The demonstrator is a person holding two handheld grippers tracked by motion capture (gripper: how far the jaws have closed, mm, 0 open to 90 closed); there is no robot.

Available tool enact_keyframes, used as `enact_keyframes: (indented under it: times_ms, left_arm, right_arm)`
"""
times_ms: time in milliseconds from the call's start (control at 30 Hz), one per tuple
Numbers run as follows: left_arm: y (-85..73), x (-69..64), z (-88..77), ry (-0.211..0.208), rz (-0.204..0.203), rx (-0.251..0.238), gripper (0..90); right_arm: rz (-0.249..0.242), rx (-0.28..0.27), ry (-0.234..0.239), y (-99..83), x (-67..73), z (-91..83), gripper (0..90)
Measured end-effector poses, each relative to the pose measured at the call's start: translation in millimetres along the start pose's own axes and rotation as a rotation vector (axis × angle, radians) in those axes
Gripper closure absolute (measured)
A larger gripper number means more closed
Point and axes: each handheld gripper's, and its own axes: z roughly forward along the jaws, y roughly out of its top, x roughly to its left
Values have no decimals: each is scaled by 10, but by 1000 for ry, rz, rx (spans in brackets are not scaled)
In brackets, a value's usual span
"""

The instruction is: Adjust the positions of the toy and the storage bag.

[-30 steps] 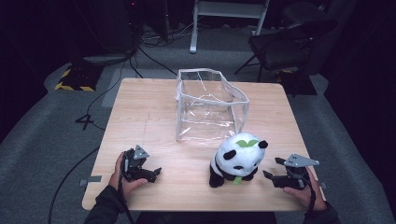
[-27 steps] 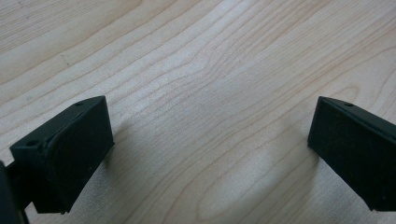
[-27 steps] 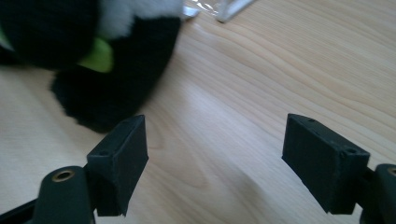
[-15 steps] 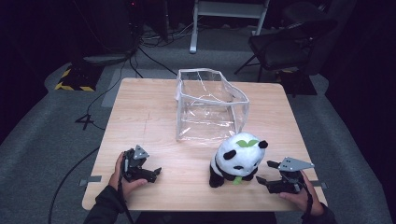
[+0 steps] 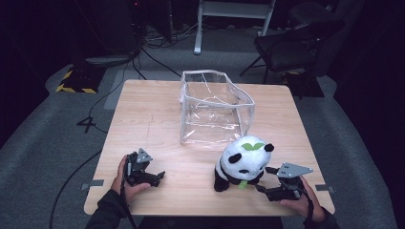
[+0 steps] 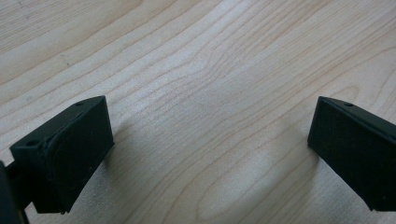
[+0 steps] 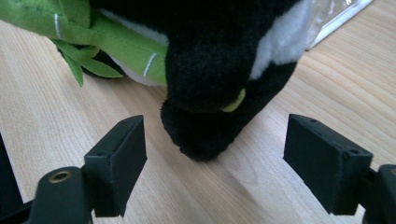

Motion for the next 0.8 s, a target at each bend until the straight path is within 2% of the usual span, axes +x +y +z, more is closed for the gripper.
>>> enact_keyframes:
  times_ms: [167, 300, 467, 500, 633, 667, 700, 800]
  left_arm:
    - [0, 0, 0, 0, 0, 0, 2]
    - [0, 0, 0, 0, -1, 0, 2]
    - [0, -1, 0, 0, -1, 0, 2]
    - [0, -1, 0, 0, -1, 0, 2]
    - [0, -1, 0, -1, -1, 0, 2]
    - [0, -1, 0, -1, -1, 0, 2]
    - [0, 0, 0, 0, 0, 0, 2]
    - [0, 1, 1, 3, 2, 0, 2]
  right_arm:
    - [7, 1, 6, 11, 31, 42, 208]
    - [14, 14, 9, 22, 86, 151, 207]
    - [15, 30, -20, 54, 138, 279, 188]
    - [41, 24, -47, 63, 139, 315, 220]
    - [70, 27, -100, 52, 122, 366, 282]
    - [70, 27, -100, 52, 122, 366, 282]
    - [86, 33, -123, 39, 102, 392, 305]
    - [91, 37, -113, 33, 83, 414, 354]
